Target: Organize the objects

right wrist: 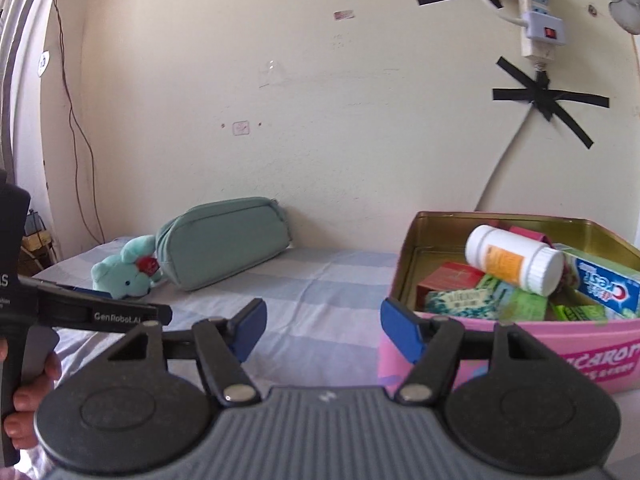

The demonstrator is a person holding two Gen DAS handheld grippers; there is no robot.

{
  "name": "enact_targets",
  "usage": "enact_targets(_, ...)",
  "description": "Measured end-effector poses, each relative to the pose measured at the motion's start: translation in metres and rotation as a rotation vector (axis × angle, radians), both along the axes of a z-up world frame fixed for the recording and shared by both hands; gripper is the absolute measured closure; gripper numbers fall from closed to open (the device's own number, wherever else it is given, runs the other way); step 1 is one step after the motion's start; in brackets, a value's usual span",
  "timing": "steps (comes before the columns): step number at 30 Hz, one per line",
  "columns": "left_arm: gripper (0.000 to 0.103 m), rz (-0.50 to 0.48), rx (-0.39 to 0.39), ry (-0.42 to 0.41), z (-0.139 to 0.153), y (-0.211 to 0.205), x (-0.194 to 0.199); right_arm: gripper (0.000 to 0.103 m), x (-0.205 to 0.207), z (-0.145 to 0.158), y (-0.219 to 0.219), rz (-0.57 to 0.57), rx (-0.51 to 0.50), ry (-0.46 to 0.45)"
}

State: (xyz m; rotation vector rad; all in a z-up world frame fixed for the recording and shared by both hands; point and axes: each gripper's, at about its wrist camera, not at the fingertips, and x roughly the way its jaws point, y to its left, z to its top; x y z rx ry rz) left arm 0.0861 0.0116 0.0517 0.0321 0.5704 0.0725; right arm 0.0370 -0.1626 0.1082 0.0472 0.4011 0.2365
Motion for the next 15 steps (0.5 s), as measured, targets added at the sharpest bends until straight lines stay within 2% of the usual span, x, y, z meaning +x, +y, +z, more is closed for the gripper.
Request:
enact_targets(9, 0.021, 0.075, -0.063, 0.031, -0.018, 0.047, 0.012, 0.038, 0.023, -0.018, 0.057, 0.067, -0.020, 0.098)
enact_targets(12, 0.021, 0.078, -0.114, 0.057, -0.023, 0.056, 0.017, 0.038, 0.028, -0.026, 0.070, 0.081, -0.028, 0.136)
enact_targets(15, 0.021, 0.070, -0.136, 0.038, -0.021, 0.060, 0.018, 0.039, 0.034, -0.032, 0.080, 0.100, -0.044, 0.177)
